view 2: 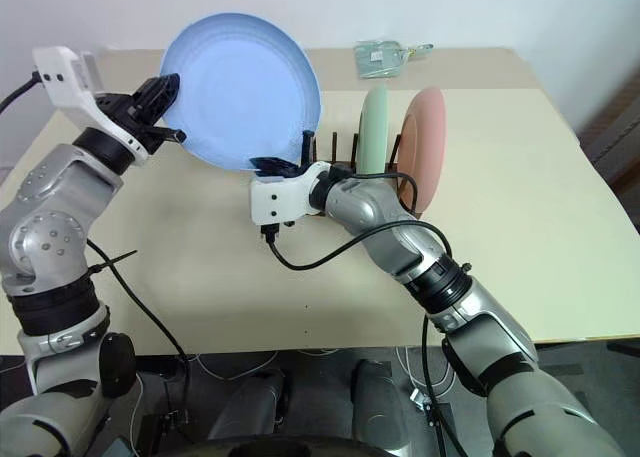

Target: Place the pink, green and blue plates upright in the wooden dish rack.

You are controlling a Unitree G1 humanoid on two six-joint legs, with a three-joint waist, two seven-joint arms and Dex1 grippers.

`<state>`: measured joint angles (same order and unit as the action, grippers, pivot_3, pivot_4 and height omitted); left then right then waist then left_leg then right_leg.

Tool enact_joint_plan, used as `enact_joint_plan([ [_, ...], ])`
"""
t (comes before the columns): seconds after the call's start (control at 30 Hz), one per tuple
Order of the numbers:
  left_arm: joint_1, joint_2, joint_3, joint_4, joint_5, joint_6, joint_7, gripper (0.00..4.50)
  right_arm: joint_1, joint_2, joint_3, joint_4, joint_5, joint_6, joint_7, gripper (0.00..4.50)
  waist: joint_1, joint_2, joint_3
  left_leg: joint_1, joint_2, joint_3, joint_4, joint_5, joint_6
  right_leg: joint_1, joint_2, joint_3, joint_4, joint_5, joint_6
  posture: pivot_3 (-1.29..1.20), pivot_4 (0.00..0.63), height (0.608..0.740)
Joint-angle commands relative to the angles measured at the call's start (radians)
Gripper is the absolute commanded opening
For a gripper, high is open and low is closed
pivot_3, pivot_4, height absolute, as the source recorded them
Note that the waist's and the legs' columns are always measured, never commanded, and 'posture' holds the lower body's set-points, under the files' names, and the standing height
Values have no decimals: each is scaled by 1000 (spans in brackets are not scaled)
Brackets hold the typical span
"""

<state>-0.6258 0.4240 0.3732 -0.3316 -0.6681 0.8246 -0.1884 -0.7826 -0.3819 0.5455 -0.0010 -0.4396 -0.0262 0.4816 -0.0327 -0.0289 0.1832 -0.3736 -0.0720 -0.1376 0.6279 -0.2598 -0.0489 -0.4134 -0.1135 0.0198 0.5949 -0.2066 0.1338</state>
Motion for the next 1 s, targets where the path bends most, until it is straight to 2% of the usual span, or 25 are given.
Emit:
enact_joint_plan([
  [0.03,-20,-36,49,-18,-56,-26,33,1062,0,30,-48,-39,2,-22,-19,0,0,0,0,0,0,0,0,0,0,0,0,0,0,0,0,0,150,740],
  [0.17,-117,-68,163,75,-20,-167,161,3080,35,81,-102,-82,70,-18,-24,0,8,-1,0,0,0,-1,1,0,0,0,0,0,0,0,0,0,150,740],
  [0.3,-66,40,99,163,210,-389,126,3080,87,149,-197,-155,214,26,-9,0,8,0,0,1,0,0,-1,0,0,-1,1,0,0,0,0,0,150,740],
  [0.43,96,91,-25,205,344,-550,-3,3080,141,247,-344,-308,511,198,16,0,21,0,0,0,0,0,-1,0,0,0,1,1,0,0,0,0,150,740],
  [0.53,244,84,-136,170,367,-601,-131,3080,176,318,-465,-423,749,415,-30,0,24,0,0,0,0,-1,0,0,0,1,0,0,0,0,-1,0,150,740],
  [0.63,388,100,-292,84,390,-627,-280,3080,217,383,-557,-513,934,607,-137,0,21,0,1,0,0,-2,0,0,0,1,0,0,0,0,-1,0,150,740],
  [0.8,460,99,-366,32,362,-610,-390,3080,244,457,-628,-572,1100,758,-299,0,15,4,2,-1,1,-2,-2,0,0,-4,1,1,1,-2,-7,0,150,740],
  [1.0,462,92,-388,34,380,-594,-427,3080,256,460,-640,-585,1184,819,-386,0,15,7,0,-1,1,-1,-4,0,1,-5,1,1,1,-2,-7,0,150,740],
])
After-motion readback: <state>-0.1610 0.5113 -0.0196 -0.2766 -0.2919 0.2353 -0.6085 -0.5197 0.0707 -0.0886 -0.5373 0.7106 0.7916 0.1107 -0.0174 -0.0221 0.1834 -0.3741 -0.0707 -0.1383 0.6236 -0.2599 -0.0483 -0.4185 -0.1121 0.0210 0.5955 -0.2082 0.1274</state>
